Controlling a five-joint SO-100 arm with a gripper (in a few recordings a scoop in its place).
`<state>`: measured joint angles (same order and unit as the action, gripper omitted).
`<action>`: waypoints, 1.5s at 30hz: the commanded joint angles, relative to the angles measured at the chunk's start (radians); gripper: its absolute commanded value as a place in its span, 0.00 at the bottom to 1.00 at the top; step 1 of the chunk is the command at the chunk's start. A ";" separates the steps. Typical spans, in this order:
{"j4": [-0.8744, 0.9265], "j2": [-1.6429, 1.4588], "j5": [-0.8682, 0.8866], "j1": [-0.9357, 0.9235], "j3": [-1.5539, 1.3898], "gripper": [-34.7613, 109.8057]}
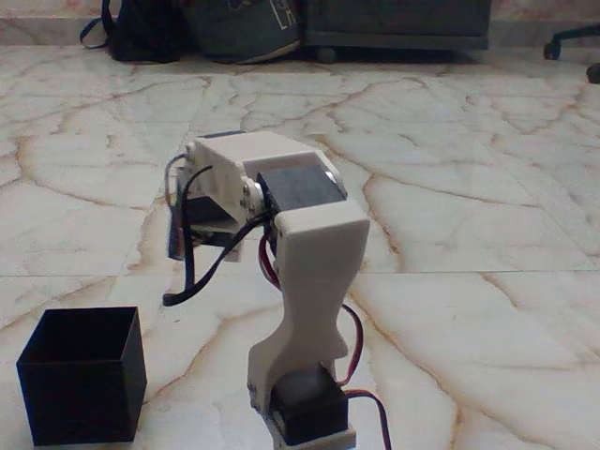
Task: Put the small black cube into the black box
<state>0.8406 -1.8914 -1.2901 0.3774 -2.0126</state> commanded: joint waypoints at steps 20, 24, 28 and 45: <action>-0.210 -0.509 -0.364 -0.457 -0.971 0.28; -0.135 -0.537 -0.376 -0.457 -1.032 0.28; -0.126 -0.540 -0.311 -0.454 -1.062 0.26; -0.143 -0.528 -0.249 -0.445 -1.069 0.26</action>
<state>0.7041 -2.4037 -1.5493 -0.0675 -3.0802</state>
